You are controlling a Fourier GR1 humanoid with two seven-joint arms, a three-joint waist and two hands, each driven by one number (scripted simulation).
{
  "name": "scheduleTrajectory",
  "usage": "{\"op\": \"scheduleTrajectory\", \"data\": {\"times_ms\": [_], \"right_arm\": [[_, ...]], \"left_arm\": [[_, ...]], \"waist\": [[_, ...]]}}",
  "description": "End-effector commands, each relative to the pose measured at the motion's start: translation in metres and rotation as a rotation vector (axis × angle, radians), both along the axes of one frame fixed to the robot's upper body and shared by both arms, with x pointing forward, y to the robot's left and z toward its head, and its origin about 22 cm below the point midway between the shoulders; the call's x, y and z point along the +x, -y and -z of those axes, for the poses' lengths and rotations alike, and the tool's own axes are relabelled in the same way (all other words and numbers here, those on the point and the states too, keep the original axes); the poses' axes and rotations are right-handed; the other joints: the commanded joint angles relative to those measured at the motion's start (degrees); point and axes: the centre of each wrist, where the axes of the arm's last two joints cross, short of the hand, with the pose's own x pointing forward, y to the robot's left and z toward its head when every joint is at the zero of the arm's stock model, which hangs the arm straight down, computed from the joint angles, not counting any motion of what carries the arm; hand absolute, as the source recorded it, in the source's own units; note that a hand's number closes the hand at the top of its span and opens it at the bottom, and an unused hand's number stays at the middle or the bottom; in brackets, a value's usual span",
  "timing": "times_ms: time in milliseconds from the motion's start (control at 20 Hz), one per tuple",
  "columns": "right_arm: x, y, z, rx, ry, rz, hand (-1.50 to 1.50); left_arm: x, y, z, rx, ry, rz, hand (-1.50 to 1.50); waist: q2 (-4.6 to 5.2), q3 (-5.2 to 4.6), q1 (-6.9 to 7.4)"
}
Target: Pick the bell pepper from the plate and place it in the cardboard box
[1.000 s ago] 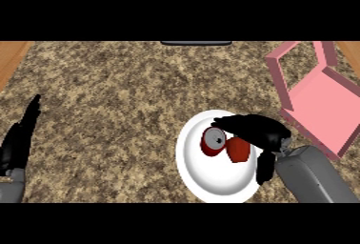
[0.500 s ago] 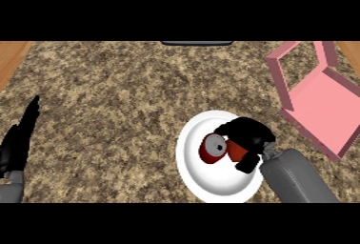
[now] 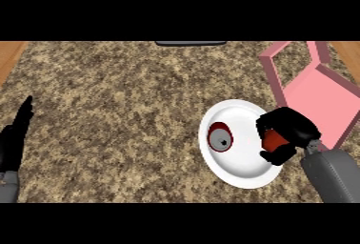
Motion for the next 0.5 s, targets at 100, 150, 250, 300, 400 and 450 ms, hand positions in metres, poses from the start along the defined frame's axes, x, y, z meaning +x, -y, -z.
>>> {"op": "scheduleTrajectory", "data": {"times_ms": [100,150,250,300,400,450], "right_arm": [[-0.032,0.183,-0.059,-0.017,0.125,0.338,1.50],[-0.042,0.206,-0.069,0.001,0.161,0.359,1.50],[-0.062,0.246,-0.088,0.008,0.244,0.408,1.50],[-0.069,0.264,-0.098,0.005,0.284,0.443,1.50],[-0.091,0.292,-0.101,-0.017,0.360,0.483,1.50],[-0.099,0.305,-0.113,-0.002,0.388,0.483,1.50]], "left_arm": [[-0.013,-0.017,0.003,0.004,-0.007,-0.078,0.00],[-0.015,-0.009,0.008,0.006,-0.004,-0.049,0.00],[-0.013,-0.008,0.004,-0.012,-0.007,-0.045,0.00],[-0.007,-0.011,-0.002,0.003,0.008,-0.038,0.00],[-0.007,0.000,0.004,-0.012,0.012,-0.012,0.00],[-0.002,0.007,0.002,-0.006,0.007,0.008,0.00]], "waist": [[0.41,0.48,-3.75],[0.29,0.50,-3.25],[0.34,0.55,-2.50],[0.67,0.46,-1.54],[0.65,0.43,-0.44],[0.66,0.42,-0.20]]}}
